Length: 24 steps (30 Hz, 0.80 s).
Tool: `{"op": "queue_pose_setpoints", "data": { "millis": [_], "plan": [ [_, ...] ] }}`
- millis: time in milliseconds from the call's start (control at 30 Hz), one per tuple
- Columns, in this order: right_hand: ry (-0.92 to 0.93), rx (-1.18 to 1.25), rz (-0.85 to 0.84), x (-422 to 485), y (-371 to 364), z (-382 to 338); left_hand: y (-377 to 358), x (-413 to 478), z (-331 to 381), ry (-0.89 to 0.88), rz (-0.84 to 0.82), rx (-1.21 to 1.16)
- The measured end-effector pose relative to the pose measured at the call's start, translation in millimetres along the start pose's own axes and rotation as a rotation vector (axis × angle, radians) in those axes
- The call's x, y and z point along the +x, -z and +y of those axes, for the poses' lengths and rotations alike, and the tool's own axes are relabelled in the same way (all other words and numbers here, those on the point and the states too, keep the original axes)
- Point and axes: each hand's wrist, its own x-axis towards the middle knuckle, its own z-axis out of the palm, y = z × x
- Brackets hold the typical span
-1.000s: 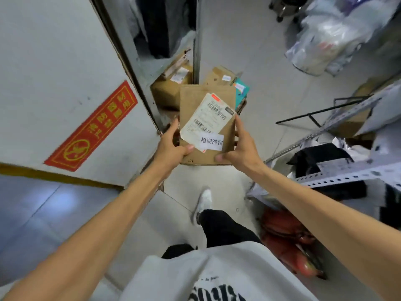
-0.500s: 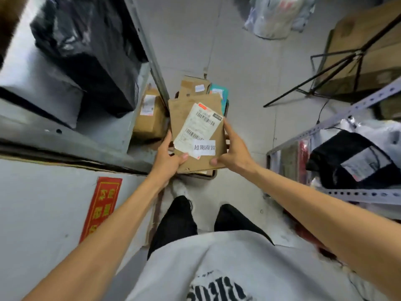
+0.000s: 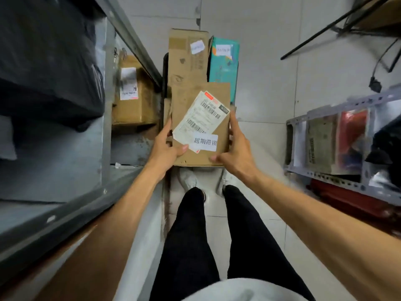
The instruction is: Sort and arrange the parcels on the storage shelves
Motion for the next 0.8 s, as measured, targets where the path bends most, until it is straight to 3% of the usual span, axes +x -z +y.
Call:
{"op": "queue_pose_setpoints", "data": {
  "millis": [367, 800],
  "plan": [
    [-0.064, 0.003, -0.035, 126.5, -75.5, 90.7, 2.2, 147.0, -71.9, 0.043, -0.070, 0.063],
    [-0.034, -0.013, -0.080, 208.5, -101.3, 111.8, 5.9, 220.6, -96.7, 0.063, -0.017, -0.090]
  ]
}}
